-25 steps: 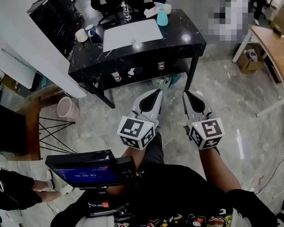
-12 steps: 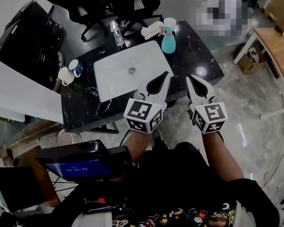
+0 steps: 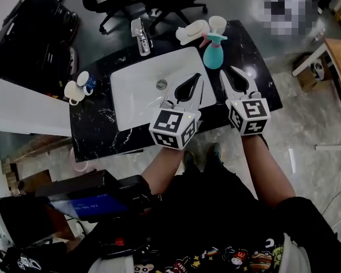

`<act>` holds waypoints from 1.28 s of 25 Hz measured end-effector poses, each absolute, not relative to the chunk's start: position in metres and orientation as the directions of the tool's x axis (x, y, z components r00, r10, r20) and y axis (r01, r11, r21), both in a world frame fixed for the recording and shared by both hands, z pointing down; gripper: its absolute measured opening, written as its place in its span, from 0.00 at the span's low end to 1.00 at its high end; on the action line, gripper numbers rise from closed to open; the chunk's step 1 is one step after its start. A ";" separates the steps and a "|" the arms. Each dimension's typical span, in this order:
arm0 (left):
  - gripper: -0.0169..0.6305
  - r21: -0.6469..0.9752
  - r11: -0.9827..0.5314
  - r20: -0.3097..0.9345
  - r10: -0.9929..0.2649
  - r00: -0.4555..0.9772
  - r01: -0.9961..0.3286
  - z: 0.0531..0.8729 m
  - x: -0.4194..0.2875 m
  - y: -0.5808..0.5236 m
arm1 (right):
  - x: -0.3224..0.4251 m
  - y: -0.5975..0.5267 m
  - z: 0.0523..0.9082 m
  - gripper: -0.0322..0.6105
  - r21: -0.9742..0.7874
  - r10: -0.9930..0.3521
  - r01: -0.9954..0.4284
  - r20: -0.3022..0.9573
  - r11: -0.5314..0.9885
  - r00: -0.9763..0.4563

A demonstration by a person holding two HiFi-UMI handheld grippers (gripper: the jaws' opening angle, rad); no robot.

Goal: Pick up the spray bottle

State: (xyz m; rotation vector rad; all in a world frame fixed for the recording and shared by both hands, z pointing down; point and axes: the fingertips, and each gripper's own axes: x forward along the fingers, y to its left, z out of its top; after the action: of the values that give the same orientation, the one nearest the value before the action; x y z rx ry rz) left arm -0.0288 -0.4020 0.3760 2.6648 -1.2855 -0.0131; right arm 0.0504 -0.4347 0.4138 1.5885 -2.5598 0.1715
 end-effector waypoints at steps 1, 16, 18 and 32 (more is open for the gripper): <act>0.03 0.165 -0.598 0.082 -0.784 0.615 -0.784 0.381 -0.028 -0.411 | 0.051 -0.447 0.417 0.21 -0.031 -0.881 -0.896 0.166 0.444 -0.443; 0.03 0.181 -0.512 0.155 -0.828 0.538 -0.840 0.418 -0.020 -0.489 | 0.045 -0.557 0.465 0.45 -0.023 -0.851 -0.878 0.234 0.479 -0.470; 0.03 0.185 -0.507 0.161 -0.830 0.535 -0.842 0.421 -0.021 -0.493 | 0.042 -0.562 0.466 0.46 -0.019 -0.847 -0.873 0.237 0.487 -0.477; 0.03 0.194 -0.496 0.177 -0.831 0.527 -0.846 0.430 -0.030 -0.514 | 0.032 -0.585 0.466 0.42 0.008 -0.845 -0.868 0.232 0.496 -0.481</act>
State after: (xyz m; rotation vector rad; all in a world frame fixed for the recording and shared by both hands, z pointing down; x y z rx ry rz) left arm -0.0295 -0.5143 0.4300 2.5129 -1.4104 0.0880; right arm 0.0321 -0.5847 0.4663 1.4716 -2.5341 0.1637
